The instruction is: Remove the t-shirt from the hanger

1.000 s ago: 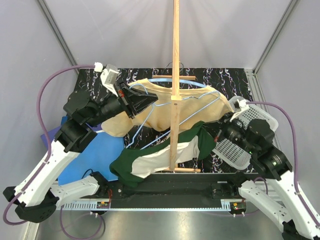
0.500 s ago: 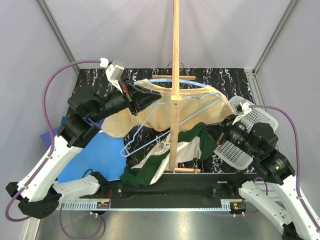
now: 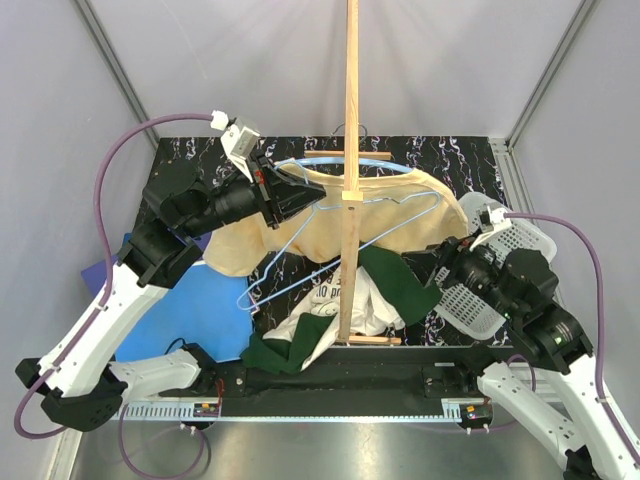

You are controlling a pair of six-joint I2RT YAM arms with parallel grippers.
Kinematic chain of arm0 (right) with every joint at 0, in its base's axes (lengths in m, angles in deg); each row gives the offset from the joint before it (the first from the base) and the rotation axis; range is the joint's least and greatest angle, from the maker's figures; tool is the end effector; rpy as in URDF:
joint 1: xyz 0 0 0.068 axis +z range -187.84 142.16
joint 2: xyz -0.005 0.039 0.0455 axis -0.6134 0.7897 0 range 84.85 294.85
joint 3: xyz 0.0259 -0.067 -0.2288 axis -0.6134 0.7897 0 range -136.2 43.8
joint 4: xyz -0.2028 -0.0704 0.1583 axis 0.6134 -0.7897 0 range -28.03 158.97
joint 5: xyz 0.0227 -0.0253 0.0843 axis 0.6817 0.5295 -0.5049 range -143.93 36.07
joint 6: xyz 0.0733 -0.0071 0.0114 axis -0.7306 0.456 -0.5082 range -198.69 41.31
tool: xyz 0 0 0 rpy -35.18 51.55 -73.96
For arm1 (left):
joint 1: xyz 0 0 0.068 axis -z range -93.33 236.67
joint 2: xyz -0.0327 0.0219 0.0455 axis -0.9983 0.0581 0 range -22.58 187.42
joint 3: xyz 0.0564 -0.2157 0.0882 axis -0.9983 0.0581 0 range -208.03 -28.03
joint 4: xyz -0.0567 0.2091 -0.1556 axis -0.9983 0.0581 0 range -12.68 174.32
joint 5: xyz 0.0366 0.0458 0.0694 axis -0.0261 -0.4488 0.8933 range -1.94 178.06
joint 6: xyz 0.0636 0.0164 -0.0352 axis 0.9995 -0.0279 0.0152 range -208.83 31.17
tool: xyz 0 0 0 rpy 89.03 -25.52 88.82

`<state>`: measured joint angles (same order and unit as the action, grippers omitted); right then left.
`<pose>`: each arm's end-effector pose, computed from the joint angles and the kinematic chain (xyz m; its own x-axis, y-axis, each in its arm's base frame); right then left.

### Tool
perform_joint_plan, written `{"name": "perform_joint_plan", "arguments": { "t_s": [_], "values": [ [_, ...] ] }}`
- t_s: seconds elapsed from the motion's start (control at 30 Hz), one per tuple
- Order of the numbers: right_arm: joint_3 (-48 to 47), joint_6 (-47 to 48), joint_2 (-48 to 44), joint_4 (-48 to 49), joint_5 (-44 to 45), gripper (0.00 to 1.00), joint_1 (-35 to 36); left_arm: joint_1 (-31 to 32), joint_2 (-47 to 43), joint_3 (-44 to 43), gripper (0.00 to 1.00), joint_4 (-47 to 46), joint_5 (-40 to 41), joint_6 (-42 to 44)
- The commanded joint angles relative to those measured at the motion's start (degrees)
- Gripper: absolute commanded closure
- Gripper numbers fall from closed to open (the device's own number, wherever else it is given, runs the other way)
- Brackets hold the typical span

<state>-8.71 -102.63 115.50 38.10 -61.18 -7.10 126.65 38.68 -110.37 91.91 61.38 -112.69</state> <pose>0.1395 0.0922 0.3583 -0.3723 0.2469 -0.8947 -0.5067 0.7536 0.4188 0.1741 -0.1827 0.4758 -0.2914 -0.2275 -0.9292 0.8727 0.3346 -0.3556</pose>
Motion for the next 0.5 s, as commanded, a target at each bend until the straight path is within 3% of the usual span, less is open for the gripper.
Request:
{"name": "perform_joint_plan", "arguments": {
  "t_s": [0.0,0.07,0.23,0.47],
  "values": [
    [-2.86,2.15,-3.49,-1.73,4.25,0.18,0.19,-0.44,-0.87,-2.91,1.00,2.11,-3.11,3.37],
    [-3.99,2.85,-4.81,-1.65,4.09,0.18,0.11,-0.35,-1.05,-2.82,1.00,3.07,-4.34,3.73],
    [-9.88,7.93,-3.59,-1.29,-6.01,0.24,0.11,-0.44,0.00,-4.57,1.00,6.75,-9.35,6.27],
    [-20.43,12.95,6.34,-4.28,-20.52,0.27,0.20,-0.44,2.73,-7.83,1.00,9.14,-20.24,8.04]
  ]
}}
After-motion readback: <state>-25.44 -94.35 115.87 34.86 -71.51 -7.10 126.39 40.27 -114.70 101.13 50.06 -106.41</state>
